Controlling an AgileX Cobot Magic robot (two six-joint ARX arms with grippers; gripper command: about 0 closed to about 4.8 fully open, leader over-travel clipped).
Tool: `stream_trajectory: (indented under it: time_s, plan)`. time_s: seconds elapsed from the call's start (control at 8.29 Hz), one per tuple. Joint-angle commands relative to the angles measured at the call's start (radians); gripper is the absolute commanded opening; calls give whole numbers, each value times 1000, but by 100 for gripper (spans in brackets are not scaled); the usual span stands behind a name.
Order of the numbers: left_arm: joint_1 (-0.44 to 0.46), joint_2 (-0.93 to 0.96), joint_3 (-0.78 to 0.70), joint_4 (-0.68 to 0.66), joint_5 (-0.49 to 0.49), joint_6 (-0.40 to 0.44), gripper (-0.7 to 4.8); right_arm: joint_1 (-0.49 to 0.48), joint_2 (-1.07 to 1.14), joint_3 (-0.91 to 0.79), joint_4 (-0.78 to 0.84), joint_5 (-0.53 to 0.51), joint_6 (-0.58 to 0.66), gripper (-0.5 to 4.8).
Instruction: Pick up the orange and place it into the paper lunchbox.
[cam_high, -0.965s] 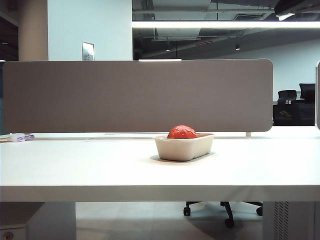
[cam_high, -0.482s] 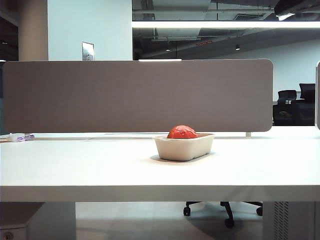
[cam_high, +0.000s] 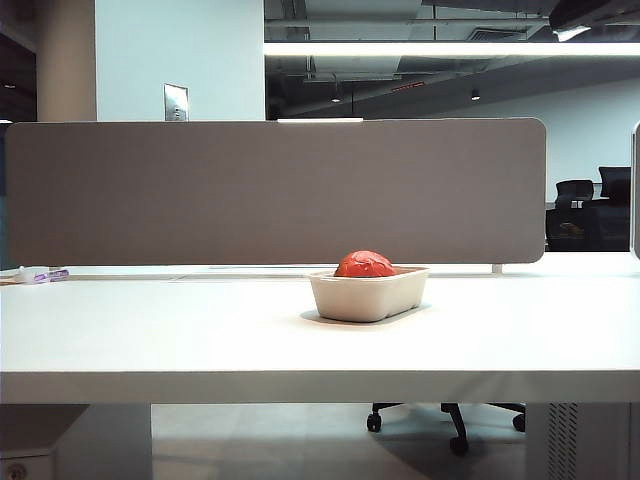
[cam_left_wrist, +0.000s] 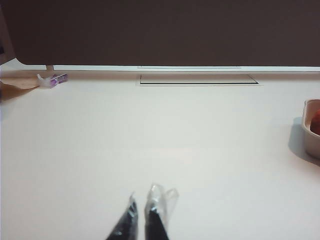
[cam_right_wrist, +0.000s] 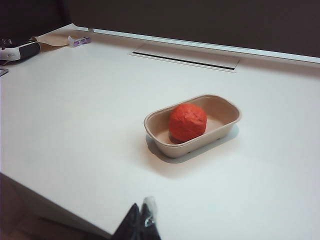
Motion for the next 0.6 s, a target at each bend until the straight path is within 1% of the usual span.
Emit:
stream_trajectory:
  time_s: [0.12, 0.48, 0.6]
  plan:
    - [1, -3, -2, 11, 4, -3, 29, -573, -421, -387, 162, -139, -27, -1]
    - [1, -3, -2, 11, 4, -3, 29, -586, -480, -430, 162, -150, -30, -1]
    - [1, -3, -2, 11, 4, -3, 29, -590, -486, -452, 186, -149, -30, -1]
